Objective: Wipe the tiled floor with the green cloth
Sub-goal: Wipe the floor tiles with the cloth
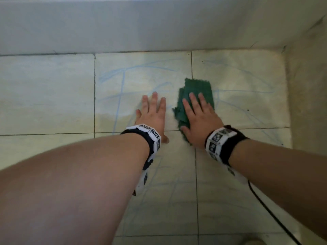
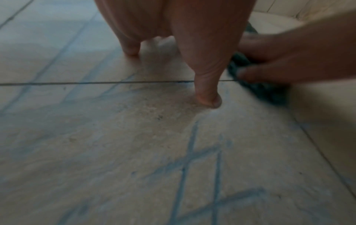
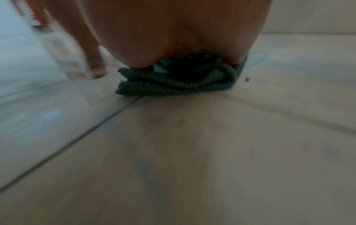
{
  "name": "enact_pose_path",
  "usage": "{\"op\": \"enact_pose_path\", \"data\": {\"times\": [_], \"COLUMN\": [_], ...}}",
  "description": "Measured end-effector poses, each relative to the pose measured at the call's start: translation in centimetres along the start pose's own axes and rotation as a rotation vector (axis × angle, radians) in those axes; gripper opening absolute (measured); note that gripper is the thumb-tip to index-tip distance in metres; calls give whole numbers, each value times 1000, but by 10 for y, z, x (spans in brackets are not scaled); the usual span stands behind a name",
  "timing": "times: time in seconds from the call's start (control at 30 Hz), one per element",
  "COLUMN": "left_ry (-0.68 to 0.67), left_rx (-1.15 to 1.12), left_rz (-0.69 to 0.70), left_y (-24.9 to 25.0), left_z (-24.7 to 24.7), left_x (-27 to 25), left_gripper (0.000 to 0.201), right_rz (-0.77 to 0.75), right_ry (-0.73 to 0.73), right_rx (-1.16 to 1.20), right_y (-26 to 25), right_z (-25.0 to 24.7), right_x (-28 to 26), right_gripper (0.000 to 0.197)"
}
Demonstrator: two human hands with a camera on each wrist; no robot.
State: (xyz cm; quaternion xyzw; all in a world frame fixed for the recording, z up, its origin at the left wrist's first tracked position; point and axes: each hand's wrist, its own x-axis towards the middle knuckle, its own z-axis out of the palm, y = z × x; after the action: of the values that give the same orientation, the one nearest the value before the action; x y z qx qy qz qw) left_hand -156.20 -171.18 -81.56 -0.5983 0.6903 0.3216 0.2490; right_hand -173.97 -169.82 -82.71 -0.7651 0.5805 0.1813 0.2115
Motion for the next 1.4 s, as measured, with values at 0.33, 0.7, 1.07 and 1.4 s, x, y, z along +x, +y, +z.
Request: {"op": "enact_pose_path", "data": {"times": [0.33,0.7,1.07,1.4], "left_ry": [-17,-23,-27,-21], "left_rx": [16,13,7,32], "left_rz": [-3,-11,11,-7], "left_y": [1,2,-1,2], "left_z": [-3,-3,-4,-3], "left_x": [0,-1,0,3], "left_gripper": [136,137,135,137], "right_rz": [46,-2,100,-50], "right_ry": [-81,-346,-202,-352], "right_rx": [-4,-55,-25,-94], "right_y": [15,4,45,21], "right_z": [-34,-21,-68,-18], "right_x": [37,-8,61,-23], "right_gripper": [96,124,126,123]}}
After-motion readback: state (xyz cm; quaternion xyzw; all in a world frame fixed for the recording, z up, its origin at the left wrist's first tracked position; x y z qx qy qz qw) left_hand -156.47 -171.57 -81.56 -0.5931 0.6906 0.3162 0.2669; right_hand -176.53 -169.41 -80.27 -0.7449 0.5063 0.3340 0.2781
